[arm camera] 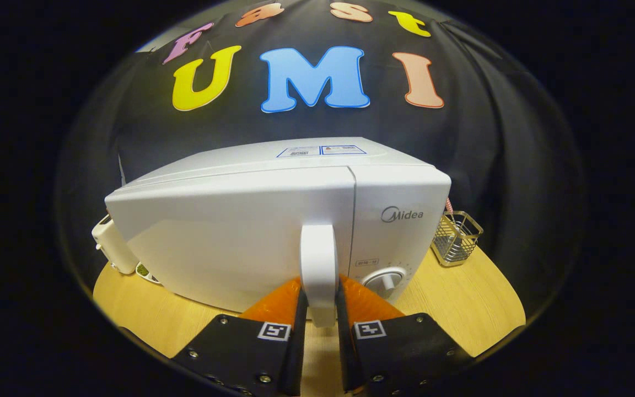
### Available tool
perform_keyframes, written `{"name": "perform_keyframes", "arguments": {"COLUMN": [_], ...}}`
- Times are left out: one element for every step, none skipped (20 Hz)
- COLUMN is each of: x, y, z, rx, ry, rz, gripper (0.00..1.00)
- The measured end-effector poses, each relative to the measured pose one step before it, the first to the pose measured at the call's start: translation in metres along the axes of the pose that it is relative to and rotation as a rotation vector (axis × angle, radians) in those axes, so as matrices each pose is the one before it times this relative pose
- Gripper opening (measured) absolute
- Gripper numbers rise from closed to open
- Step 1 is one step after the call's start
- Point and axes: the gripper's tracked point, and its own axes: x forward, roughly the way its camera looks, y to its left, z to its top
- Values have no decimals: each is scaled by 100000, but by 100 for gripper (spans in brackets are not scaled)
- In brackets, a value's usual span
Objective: Open the microwave, put the food inside, and close the microwave door.
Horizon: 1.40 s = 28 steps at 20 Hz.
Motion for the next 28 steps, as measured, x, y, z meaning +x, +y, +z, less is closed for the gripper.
{"name": "perform_keyframes", "arguments": {"x": [-125,47,31,-97,-7,-97,21,-19,-23,58,-19,51,-29,-96,57,-172,-805,-883,-804,-1031,-539,-589,-499,-686,-589,-675,-598,-688], "y": [-103,-13,32,-17,88,51,-217,128,-39,53,-49,-2,-8,-9,88,11,179,187,275,295,271,228,229,308,336,415,382,489], "z": [144,-24,-81,-5,-158,86,-2,-2,-51,-15,33,104,-91,0,-43,-114,-389,-720,-256,-662,-260,-404,-334,-383,-319,-487,-331,-381], "rx": [-2115,-80,218,1575,-404,-1718,-1914,301,-156,468,-333,-192,-30,445,112,-270,-859,-2272,-1283,733,1453,628,-353,-851,-401,-111,239,116], "ry": [442,350,1446,446,1349,38,-505,-772,96,-31,-283,279,289,58,296,612,979,-1412,-1205,1605,854,1066,944,620,367,495,230,211], "rz": [-708,-306,1492,1442,1140,-567,-916,-909,-391,-53,-122,-562,-682,-606,-190,-134,230,154,531,1032,716,618,524,664,663,859,596,477], "gripper": [20,16,11,11,11,11,11,11,5,5,5,5,5,5,5,5,5,5,5,5,5,5,5,5,5,5,5,5]}}
